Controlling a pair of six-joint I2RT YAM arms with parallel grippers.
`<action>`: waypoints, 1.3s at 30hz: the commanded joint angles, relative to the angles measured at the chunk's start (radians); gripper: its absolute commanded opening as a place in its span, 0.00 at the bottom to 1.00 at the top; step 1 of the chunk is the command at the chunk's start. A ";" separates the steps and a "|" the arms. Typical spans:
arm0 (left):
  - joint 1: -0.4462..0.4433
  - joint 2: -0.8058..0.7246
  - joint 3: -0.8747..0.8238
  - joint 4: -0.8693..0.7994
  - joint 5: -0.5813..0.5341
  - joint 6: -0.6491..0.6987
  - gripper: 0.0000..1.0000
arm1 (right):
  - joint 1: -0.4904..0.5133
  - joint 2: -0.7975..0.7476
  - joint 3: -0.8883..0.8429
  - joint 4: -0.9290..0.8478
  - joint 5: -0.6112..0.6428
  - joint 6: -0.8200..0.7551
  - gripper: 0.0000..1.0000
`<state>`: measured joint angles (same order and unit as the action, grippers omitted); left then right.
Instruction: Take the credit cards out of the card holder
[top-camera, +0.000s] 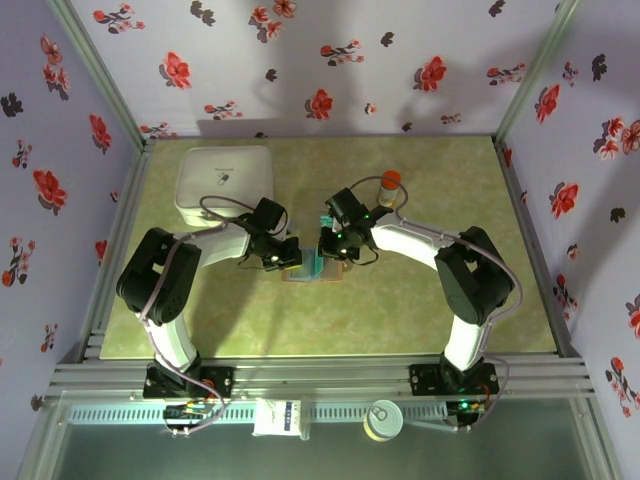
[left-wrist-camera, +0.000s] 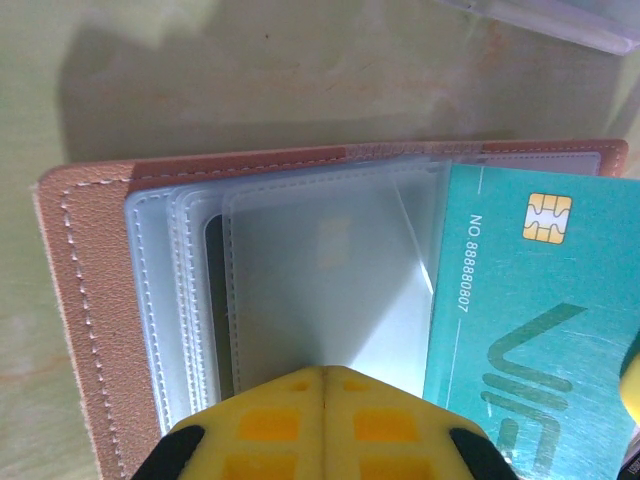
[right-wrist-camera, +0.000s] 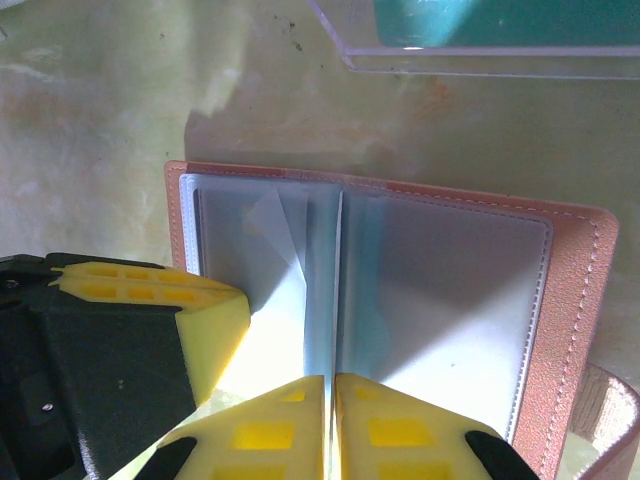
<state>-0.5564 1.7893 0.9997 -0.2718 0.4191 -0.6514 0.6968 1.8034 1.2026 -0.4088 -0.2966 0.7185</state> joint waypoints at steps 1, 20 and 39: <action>0.003 0.015 -0.002 -0.030 -0.013 0.001 0.00 | 0.009 0.031 -0.013 0.018 -0.021 0.023 0.13; 0.007 0.007 0.038 -0.050 -0.005 0.003 0.00 | 0.011 -0.163 0.005 -0.061 0.097 -0.074 0.00; 0.088 -0.266 -0.034 -0.118 -0.050 0.017 0.12 | -0.020 -0.078 0.320 -0.427 0.208 -1.275 0.00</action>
<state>-0.4915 1.5665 1.0088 -0.3511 0.3950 -0.6506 0.6838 1.6955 1.4811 -0.7200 -0.1436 -0.2424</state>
